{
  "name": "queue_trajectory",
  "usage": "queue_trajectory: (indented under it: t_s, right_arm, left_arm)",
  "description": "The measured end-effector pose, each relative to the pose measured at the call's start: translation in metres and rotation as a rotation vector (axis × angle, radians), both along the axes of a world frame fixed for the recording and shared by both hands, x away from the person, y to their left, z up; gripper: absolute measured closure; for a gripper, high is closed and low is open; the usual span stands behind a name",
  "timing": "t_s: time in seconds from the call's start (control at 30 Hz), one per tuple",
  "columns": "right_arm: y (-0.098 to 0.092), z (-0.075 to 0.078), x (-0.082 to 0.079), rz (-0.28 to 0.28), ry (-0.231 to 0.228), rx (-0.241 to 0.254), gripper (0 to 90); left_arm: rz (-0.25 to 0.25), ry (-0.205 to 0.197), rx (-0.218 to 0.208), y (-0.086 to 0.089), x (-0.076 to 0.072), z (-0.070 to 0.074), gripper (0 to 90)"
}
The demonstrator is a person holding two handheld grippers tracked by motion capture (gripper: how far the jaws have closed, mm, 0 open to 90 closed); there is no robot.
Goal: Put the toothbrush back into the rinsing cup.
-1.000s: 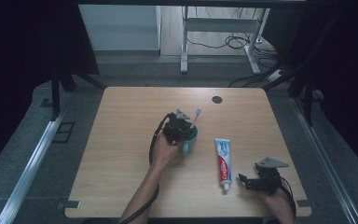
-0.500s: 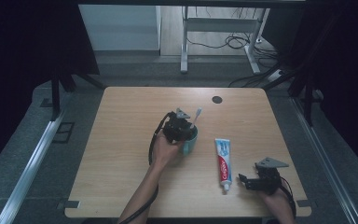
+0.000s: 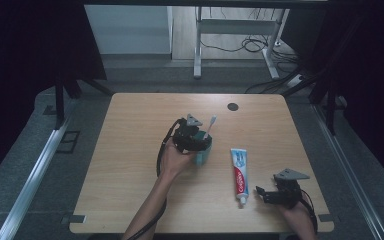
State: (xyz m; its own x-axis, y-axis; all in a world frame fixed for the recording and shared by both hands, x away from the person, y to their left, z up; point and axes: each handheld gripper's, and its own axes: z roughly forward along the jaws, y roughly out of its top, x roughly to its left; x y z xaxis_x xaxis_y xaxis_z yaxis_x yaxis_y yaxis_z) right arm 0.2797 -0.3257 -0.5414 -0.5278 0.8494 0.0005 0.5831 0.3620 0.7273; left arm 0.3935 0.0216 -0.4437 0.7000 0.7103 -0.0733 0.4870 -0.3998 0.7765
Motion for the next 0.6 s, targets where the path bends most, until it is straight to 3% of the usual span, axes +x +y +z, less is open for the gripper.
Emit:
queue_trajectory:
  t_s: [0.3,0.6]
  right_arm:
    - [0.000,0.000,0.000,0.000,0.000,0.000,12.5]
    - [0.000,0.000,0.000,0.000,0.000,0.000,12.5]
  left_arm:
    - [0.001,0.008,-0.004,0.005,-0.005,0.008,15.3]
    - [-0.019,-0.005,-0.015,0.016,-0.014,0.016,9.3]
